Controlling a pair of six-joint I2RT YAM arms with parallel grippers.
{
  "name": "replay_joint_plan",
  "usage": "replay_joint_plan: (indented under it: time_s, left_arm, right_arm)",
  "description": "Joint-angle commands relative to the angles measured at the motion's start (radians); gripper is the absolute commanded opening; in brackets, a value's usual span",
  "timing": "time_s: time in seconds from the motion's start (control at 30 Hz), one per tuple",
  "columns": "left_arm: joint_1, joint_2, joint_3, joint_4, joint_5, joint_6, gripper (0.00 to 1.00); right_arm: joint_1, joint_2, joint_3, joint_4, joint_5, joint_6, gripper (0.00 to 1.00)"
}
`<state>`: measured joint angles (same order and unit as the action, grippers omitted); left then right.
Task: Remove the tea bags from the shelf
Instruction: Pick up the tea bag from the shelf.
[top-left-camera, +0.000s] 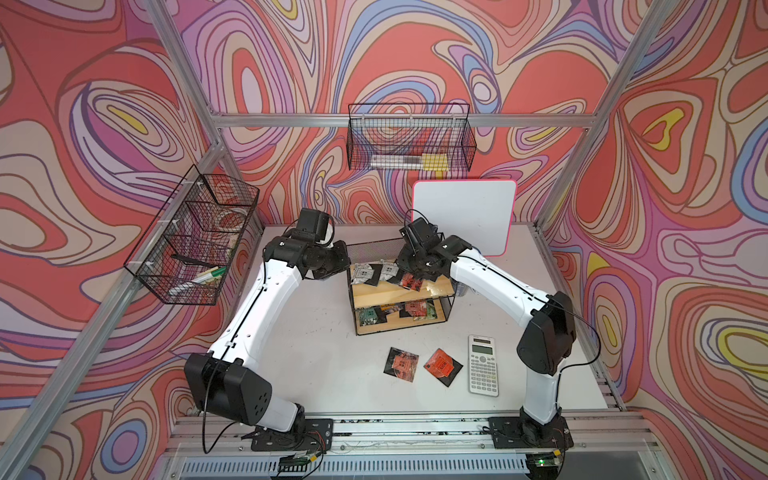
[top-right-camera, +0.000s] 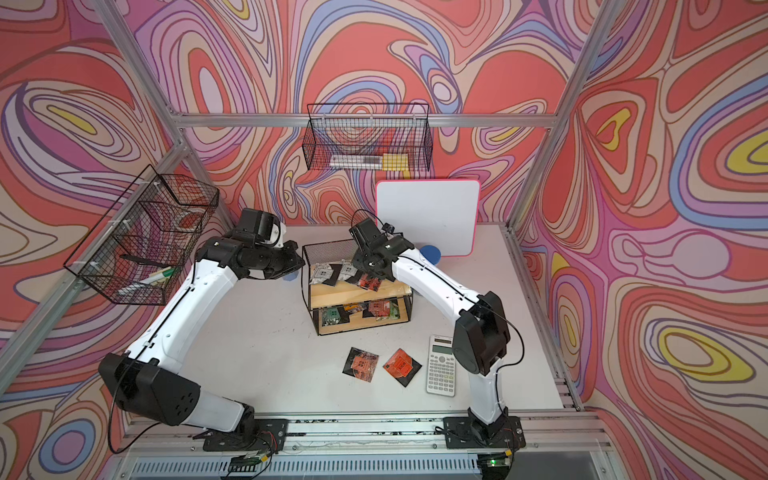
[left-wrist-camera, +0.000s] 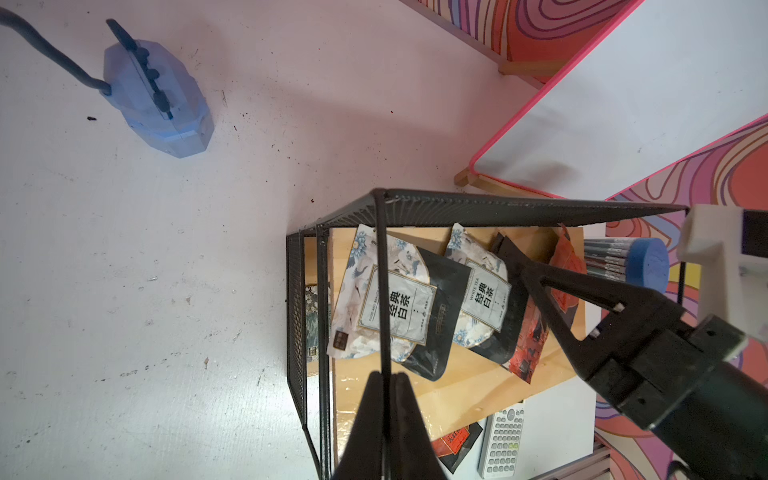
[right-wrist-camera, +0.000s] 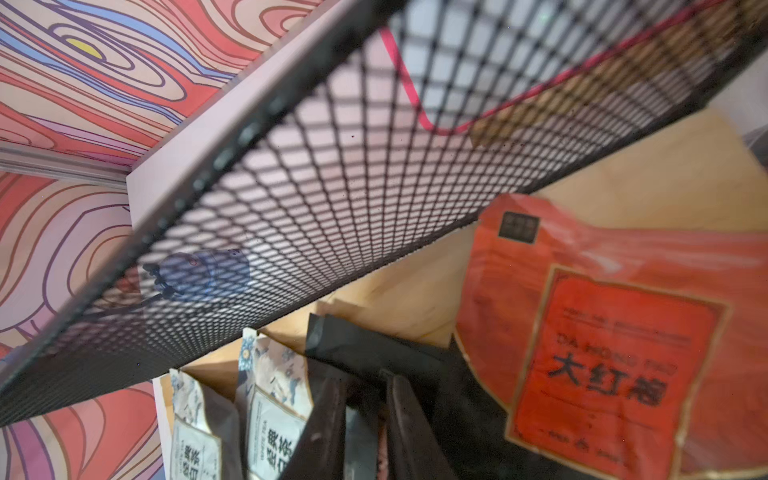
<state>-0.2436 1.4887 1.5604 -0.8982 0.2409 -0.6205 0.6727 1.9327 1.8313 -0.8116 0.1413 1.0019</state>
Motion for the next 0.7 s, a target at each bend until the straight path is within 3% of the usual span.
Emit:
replay_joint_plan:
  time_s: [0.0, 0.17, 0.67]
  left_arm:
    - [0.0, 0.017, 0.001, -0.013, -0.015, 0.036, 0.05]
    - [0.0, 0.018, 0.002, -0.01, -0.015, 0.037, 0.05]
    - [0.0, 0.024, 0.001, -0.003, -0.012, 0.035, 0.05]
  right_arm:
    - [-0.005, -0.012, -0.003, 0.014, 0.001, 0.005, 0.17]
    - [-0.005, -0.011, -0.001, 0.008, 0.011, 0.013, 0.0]
    - [-0.005, -0.062, 0.005, 0.013, 0.059, 0.003, 0.0]
